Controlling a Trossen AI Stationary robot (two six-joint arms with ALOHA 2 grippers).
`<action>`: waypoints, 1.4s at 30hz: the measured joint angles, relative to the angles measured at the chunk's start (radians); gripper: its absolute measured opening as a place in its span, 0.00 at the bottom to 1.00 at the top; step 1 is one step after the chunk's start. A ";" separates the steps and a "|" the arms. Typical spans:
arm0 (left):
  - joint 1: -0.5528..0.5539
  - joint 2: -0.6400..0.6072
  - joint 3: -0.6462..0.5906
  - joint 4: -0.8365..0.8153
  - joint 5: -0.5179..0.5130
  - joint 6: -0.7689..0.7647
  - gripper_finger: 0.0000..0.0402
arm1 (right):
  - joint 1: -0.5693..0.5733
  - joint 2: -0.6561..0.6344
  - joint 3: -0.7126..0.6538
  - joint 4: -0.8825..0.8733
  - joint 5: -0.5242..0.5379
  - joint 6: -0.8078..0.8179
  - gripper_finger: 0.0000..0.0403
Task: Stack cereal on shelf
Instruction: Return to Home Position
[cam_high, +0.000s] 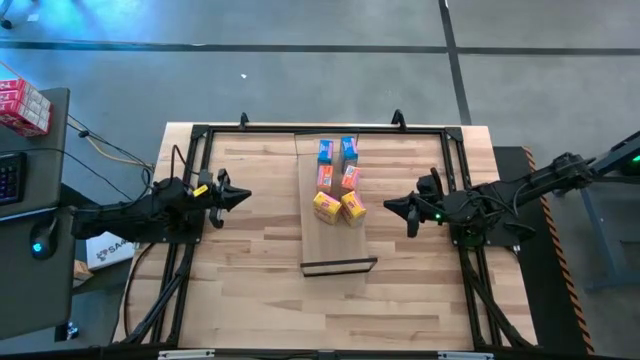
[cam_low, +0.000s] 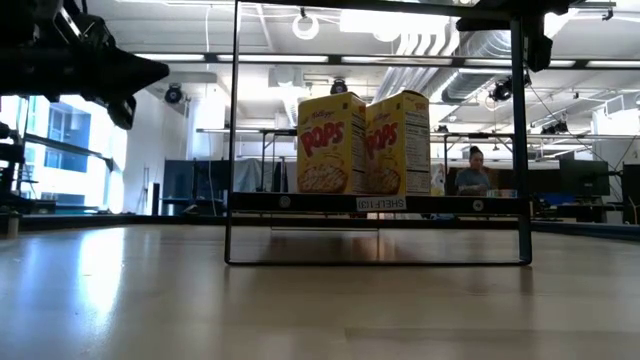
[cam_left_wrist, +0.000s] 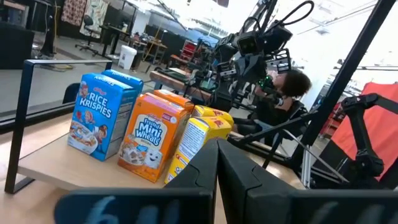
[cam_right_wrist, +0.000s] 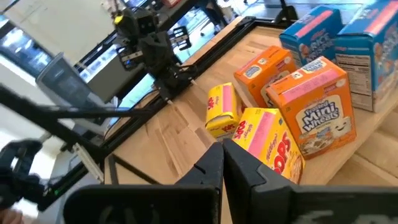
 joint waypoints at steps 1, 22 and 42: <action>0.000 0.000 0.000 0.000 0.000 0.000 0.00 | -0.004 -0.007 0.000 -0.001 -0.012 -0.019 0.00; 0.000 0.000 0.000 0.000 -0.001 -0.002 0.00 | -0.239 -0.653 -0.473 0.218 -0.553 -0.442 0.00; 0.000 0.019 0.000 -0.029 0.002 -0.002 0.00 | -0.239 -0.800 -0.591 0.067 -0.547 -0.557 0.00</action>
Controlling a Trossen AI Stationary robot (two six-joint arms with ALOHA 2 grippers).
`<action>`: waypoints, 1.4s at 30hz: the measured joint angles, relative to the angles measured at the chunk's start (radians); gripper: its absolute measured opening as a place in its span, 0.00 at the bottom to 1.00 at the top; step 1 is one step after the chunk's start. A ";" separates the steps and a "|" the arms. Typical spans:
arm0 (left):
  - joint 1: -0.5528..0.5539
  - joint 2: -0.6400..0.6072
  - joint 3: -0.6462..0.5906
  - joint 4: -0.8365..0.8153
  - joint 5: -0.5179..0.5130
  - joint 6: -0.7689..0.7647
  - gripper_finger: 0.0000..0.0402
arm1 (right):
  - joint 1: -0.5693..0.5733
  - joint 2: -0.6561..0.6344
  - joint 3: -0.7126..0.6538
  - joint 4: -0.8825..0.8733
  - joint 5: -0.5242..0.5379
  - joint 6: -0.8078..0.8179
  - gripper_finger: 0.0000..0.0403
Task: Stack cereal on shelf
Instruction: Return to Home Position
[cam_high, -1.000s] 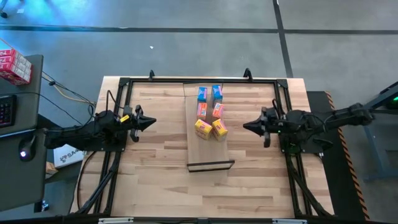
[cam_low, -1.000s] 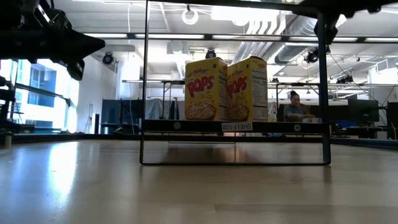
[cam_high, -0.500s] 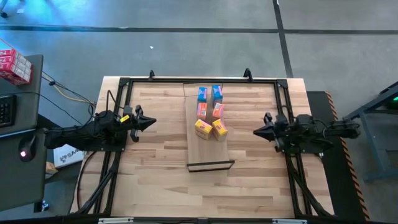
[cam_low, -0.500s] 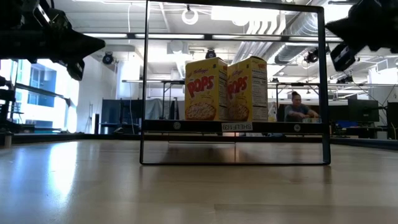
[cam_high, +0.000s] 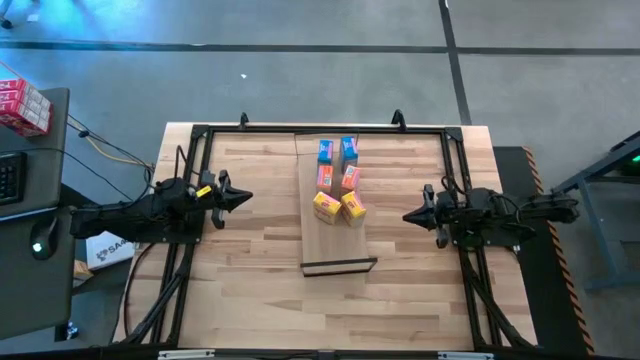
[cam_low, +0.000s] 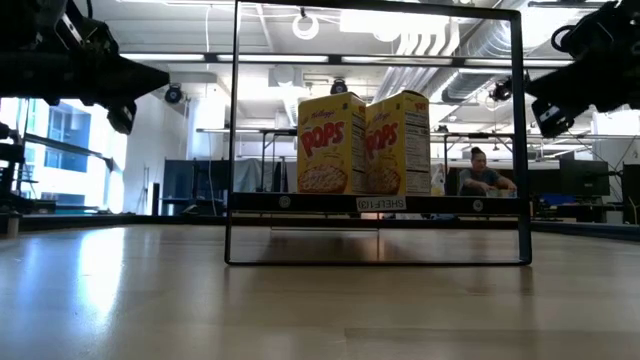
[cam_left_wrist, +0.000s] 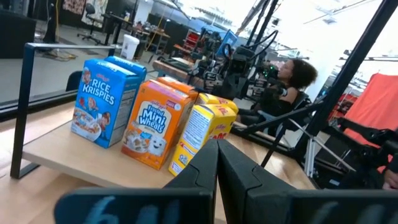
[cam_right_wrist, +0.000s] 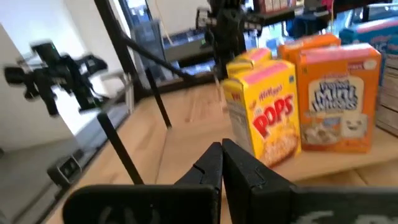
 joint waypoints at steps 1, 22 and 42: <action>0.000 0.000 0.000 -0.001 0.000 0.000 0.00 | 0.000 0.006 -0.014 0.042 -0.003 0.007 0.00; 0.000 0.002 0.000 -0.001 0.000 0.000 0.00 | 0.000 0.027 -0.054 0.158 0.044 0.016 0.00; 0.000 0.002 0.000 -0.001 0.000 0.000 0.00 | 0.000 0.027 -0.054 0.158 0.044 0.016 0.00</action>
